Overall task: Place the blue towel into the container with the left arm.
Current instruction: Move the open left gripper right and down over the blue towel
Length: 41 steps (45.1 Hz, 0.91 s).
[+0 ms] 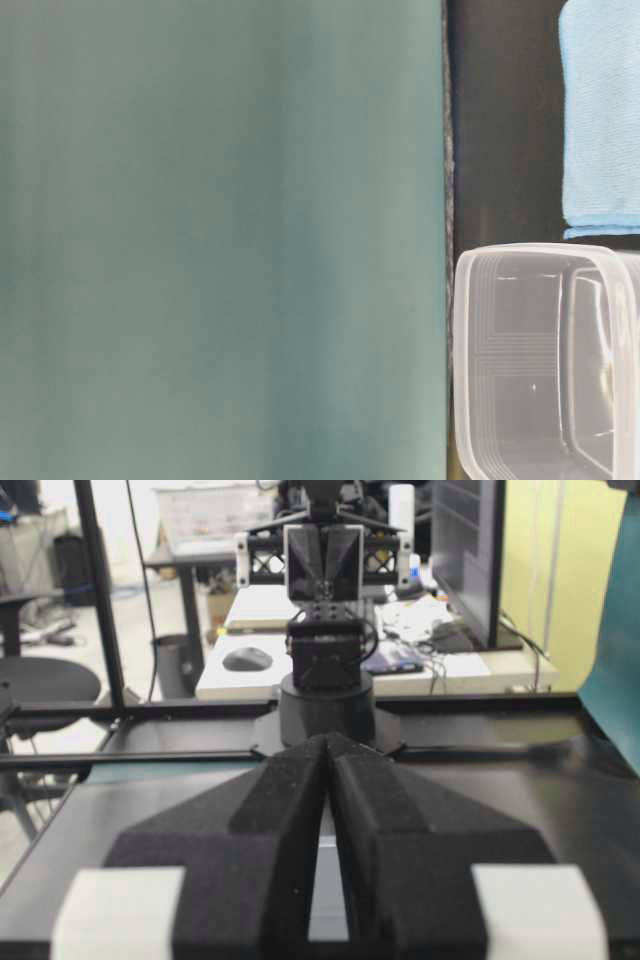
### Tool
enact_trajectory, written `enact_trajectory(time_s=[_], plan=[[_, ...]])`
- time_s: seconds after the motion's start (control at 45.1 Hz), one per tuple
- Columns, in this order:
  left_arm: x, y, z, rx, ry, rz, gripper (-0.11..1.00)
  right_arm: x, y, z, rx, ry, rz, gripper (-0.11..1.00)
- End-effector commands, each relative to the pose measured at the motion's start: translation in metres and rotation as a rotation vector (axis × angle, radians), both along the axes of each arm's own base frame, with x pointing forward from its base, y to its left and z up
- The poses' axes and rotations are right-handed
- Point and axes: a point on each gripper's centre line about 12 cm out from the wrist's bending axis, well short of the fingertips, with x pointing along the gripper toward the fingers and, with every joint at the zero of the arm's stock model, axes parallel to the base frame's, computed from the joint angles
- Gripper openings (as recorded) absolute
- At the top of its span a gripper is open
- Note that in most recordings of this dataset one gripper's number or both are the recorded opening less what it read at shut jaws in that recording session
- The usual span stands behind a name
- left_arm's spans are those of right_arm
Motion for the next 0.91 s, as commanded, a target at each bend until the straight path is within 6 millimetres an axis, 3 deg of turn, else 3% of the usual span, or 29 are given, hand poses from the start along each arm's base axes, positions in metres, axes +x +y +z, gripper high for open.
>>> enact_trajectory(time_s=[0.0,0.133,0.333,0.621,0.709,0.887], plan=[[0.009,-0.001,0.028,0.049,-0.043,-0.007,0.06,0.002,0.000,0.006,-0.002,-0.020,0.002,0.01],[0.016,0.002,0.045,0.057,-0.059,0.011,0.00,0.000,-0.002,0.006,-0.002,-0.021,-0.010,0.01],[0.035,0.005,0.048,0.042,0.086,0.020,0.00,-0.005,-0.008,0.007,0.015,-0.016,-0.038,0.01],[0.090,0.011,0.061,0.053,0.302,0.037,0.00,-0.017,-0.007,0.008,0.041,0.039,-0.038,0.03],[0.111,0.012,0.057,0.051,0.389,0.039,0.00,-0.021,-0.007,0.005,0.043,0.076,-0.039,0.20],[0.151,0.016,0.045,0.050,0.549,0.044,0.01,-0.028,-0.007,0.002,0.045,0.108,-0.039,0.66]])
